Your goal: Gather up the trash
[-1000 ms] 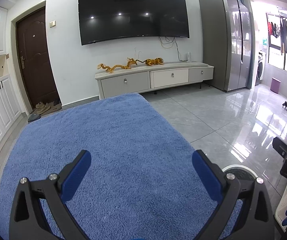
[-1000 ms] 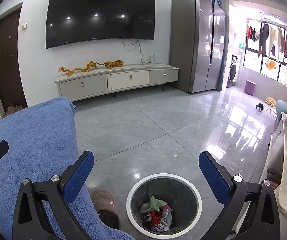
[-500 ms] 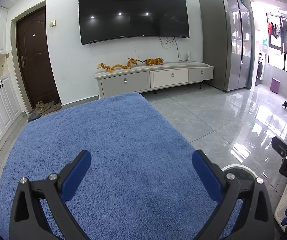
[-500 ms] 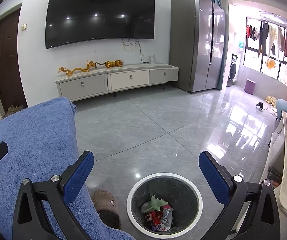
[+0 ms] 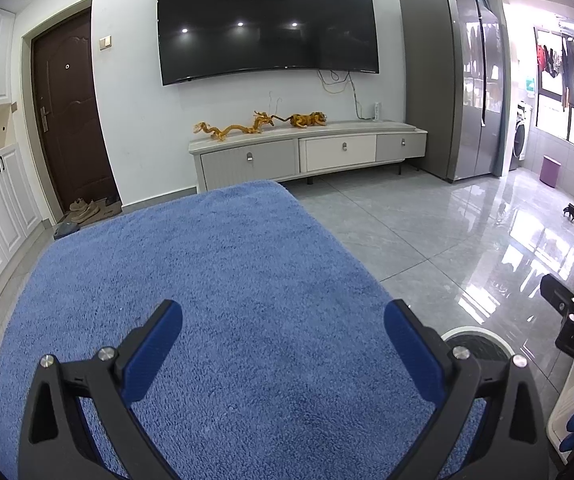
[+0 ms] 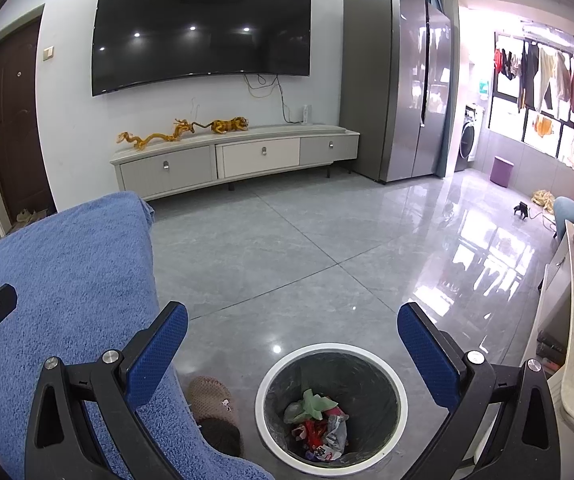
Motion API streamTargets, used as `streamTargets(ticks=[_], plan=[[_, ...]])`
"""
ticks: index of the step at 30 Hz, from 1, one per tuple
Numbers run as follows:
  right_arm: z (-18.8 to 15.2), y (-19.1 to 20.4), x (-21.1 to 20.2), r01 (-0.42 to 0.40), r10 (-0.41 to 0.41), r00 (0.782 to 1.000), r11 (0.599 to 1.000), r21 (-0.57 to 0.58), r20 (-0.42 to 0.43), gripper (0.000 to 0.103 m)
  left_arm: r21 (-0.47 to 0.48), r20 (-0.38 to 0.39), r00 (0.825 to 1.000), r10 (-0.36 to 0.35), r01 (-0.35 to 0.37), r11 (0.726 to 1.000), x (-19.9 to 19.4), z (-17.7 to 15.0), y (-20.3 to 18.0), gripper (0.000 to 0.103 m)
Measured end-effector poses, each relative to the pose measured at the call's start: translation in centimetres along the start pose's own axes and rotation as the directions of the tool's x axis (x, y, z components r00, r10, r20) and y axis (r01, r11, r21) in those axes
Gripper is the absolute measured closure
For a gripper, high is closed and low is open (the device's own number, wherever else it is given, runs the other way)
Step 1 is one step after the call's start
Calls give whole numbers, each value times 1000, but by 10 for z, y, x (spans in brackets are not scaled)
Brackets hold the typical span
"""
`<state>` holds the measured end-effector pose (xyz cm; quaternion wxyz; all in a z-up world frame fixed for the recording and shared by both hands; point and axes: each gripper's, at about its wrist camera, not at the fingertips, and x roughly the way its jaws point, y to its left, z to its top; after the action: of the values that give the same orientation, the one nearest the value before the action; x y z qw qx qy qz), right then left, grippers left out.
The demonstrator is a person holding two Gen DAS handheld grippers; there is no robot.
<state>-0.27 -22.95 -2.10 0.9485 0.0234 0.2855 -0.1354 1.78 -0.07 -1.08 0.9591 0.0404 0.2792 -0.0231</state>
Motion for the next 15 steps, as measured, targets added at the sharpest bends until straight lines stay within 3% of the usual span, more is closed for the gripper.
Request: streamTargets(ticks=[15], plan=[[0, 0, 0, -2, 2, 1000, 1000, -1, -2, 1, -7, -13, 1000, -2, 2, 1000, 3, 0, 2, 1]])
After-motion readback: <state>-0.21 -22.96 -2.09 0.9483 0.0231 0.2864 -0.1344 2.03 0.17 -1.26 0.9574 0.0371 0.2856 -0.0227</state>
